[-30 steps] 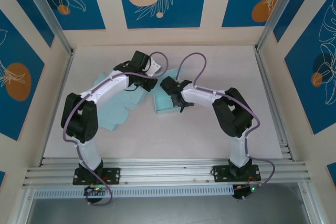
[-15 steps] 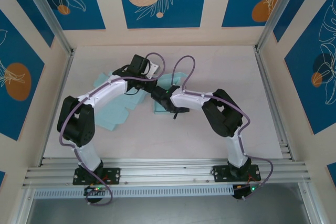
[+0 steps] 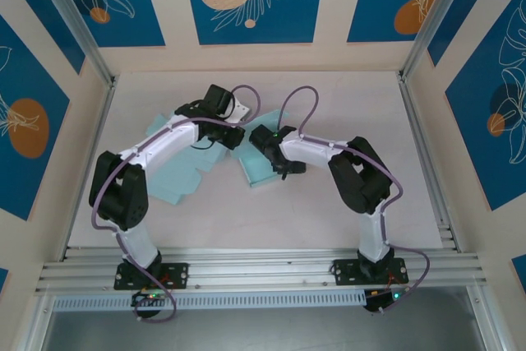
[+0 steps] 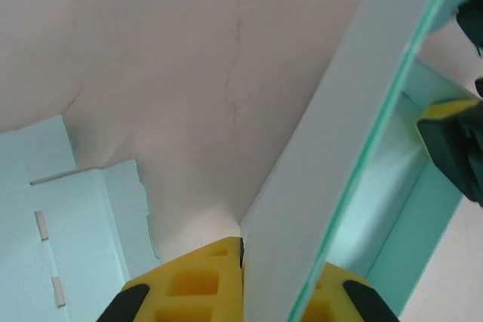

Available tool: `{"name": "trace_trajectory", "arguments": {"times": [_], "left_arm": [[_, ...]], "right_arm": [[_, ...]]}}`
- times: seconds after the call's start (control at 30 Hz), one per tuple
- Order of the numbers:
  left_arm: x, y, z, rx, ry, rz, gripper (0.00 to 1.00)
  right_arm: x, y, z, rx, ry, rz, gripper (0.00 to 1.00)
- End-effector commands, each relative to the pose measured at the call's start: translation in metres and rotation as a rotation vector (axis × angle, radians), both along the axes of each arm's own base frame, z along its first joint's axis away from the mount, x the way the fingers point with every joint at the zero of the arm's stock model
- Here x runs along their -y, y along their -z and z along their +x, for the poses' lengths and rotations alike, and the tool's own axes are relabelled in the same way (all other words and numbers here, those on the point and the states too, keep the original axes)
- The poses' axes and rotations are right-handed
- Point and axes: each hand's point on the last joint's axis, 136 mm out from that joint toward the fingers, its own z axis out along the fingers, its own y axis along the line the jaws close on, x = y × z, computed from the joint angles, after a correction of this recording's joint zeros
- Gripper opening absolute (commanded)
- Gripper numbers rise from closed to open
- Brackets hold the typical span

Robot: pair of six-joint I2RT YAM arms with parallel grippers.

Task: Fold the paper box

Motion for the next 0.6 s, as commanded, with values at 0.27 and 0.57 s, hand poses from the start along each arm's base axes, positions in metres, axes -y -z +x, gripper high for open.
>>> {"name": "trace_trajectory", "arguments": {"times": [0.27, 0.57], "left_arm": [[0.009, -0.019, -0.008, 0.055, 0.186, 0.059, 0.0], [0.011, -0.006, -0.003, 0.054, 0.223, 0.099, 0.0]], "right_arm": [[-0.028, -0.022, -0.007, -0.046, -0.106, 0.214, 0.67], [-0.025, -0.062, 0.002, 0.054, -0.14, 0.333, 0.85]]}}
